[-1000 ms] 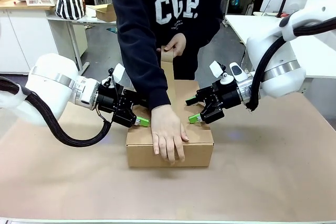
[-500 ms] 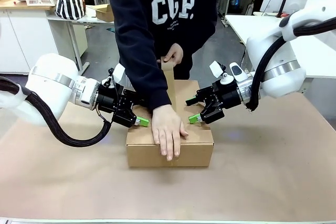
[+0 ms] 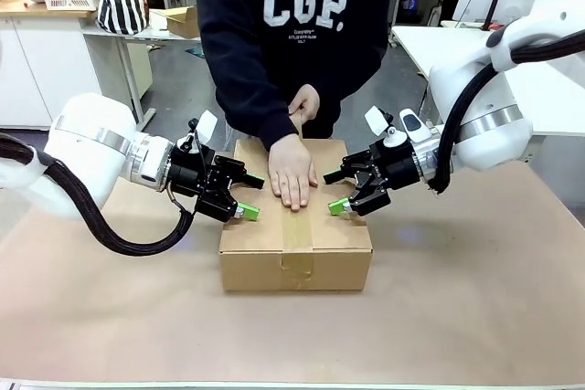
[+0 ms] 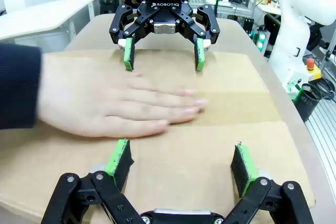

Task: Pack the gift set into the box.
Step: Press and hold the closed box until the human finishes sealing it.

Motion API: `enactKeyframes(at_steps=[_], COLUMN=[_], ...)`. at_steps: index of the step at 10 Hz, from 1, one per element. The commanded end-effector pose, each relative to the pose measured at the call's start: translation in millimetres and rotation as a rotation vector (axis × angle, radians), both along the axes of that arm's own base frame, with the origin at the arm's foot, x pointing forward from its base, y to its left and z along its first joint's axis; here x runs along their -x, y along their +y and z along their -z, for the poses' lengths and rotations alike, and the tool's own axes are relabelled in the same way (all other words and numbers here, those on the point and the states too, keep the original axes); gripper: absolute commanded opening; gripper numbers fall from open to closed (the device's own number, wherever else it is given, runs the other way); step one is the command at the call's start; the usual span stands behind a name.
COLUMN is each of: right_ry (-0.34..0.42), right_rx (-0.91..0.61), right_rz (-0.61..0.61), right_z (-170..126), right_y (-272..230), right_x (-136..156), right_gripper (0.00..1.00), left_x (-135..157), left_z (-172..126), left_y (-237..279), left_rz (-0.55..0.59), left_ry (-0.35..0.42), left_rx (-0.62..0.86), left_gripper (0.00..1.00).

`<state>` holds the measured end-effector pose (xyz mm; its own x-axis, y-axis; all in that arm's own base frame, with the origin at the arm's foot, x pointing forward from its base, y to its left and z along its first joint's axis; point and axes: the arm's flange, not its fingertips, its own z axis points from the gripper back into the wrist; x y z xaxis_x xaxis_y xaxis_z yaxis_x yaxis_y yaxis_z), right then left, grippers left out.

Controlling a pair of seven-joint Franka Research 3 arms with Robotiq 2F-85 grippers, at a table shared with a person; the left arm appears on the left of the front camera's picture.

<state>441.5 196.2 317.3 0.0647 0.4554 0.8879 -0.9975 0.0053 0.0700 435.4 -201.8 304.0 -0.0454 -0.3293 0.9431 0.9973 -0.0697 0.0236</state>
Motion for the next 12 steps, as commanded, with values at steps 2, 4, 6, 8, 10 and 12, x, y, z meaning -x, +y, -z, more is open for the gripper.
enactKeyframes(at_steps=[2,4,6,8,10,12], right_ry=[0.003,0.003,0.003,0.003,0.003,0.003], right_rx=[0.002,0.002,0.002,0.002,0.002,0.002], right_rz=[0.006,0.006,0.006,0.006,0.006,0.006], right_z=[0.8,0.8,0.8,0.8,0.8,0.8], right_y=[-0.5,-0.5,-0.5,-0.5,-0.5,-0.5], right_x=[0.4,0.4,0.4,0.4,0.4,0.4], right_gripper=[1.0,1.0,1.0,1.0,1.0,1.0], left_x=[1.3,1.3,1.3,1.3,1.3,1.3], left_z=[0.7,0.7,0.7,0.7,0.7,0.7], left_y=[1.9,1.9,1.9,1.9,1.9,1.9], left_rz=[0.013,0.013,0.013,0.013,0.013,0.013], left_ry=[0.001,0.001,0.001,0.001,0.001,0.001], left_rx=[-0.004,-0.004,-0.004,-0.004,-0.004,-0.004], left_gripper=[1.0,1.0,1.0,1.0,1.0,1.0])
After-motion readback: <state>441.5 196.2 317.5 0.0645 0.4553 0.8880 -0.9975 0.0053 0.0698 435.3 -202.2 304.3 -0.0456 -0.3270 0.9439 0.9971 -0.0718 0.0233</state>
